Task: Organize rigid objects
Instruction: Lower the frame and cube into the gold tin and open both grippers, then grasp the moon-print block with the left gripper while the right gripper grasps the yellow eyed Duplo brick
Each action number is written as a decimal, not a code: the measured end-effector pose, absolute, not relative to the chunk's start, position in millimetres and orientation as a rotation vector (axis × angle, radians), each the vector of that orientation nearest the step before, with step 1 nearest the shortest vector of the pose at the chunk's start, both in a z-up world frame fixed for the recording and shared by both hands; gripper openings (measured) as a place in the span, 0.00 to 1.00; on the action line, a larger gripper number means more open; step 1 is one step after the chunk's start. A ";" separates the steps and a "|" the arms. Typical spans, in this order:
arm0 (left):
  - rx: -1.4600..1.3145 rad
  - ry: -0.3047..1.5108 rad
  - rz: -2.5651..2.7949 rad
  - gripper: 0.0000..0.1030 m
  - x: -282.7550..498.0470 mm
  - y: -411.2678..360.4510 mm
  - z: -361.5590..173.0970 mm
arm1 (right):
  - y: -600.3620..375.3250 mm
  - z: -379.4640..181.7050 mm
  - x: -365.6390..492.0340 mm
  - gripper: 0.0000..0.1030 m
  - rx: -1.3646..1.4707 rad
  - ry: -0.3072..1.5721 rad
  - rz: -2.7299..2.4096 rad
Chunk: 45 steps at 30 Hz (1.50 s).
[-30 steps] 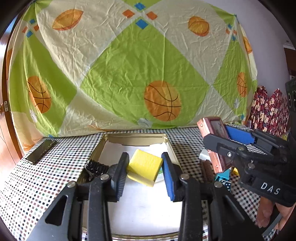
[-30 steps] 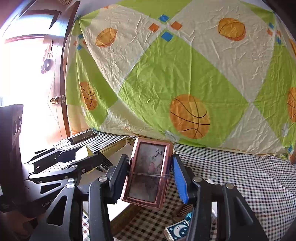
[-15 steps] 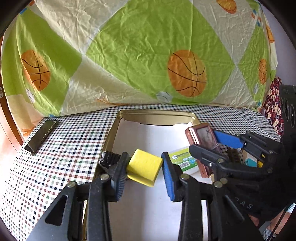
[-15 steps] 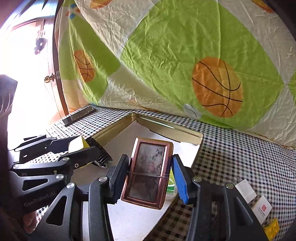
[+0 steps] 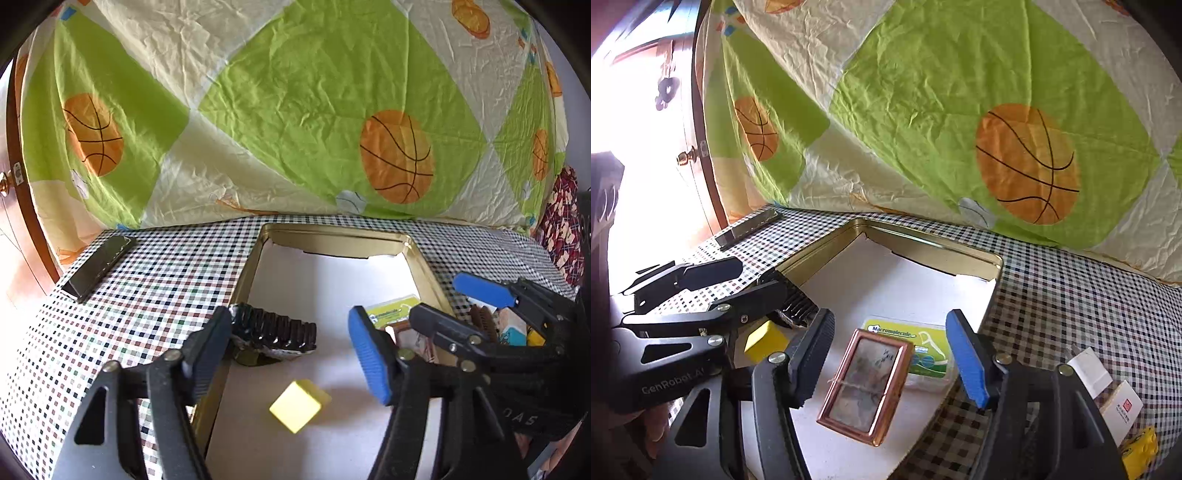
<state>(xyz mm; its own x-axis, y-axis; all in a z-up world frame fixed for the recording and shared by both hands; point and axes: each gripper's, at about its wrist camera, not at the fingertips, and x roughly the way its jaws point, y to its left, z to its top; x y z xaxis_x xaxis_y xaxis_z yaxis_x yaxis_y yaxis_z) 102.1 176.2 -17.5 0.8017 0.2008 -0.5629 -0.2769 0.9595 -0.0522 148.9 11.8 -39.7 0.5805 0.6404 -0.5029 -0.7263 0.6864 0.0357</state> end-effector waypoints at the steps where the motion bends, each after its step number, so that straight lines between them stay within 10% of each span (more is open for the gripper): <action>1: -0.145 0.574 0.244 0.74 97.5 173.1 -16.5 | 1.6 -37.2 145.4 0.69 -0.169 0.504 0.804; 23: 0.033 0.589 -0.063 0.86 95.4 -17.1 -39.6 | -205.3 -55.3 134.4 0.78 -0.071 0.448 0.481; 30: 0.066 0.711 -0.116 0.72 117.6 -34.8 -52.5 | -216.0 -58.9 140.0 0.79 -0.024 0.461 0.475; 36: 0.055 0.818 -0.166 0.30 134.4 -38.1 -65.8 | -219.9 -62.6 147.6 0.84 0.007 0.505 0.476; 45: 0.028 0.685 -0.103 0.29 121.1 -28.0 -52.2 | -220.2 -73.1 170.9 0.84 0.016 0.615 0.425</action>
<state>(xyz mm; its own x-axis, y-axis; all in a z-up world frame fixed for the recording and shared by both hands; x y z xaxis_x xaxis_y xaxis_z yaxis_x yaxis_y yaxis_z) 121.1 -28.0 -52.2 0.7694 -0.0853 -0.6331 0.1040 0.9945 -0.0076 170.9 -220.2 -73.1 0.7333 0.3915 -0.5558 -0.3821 0.9135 0.1393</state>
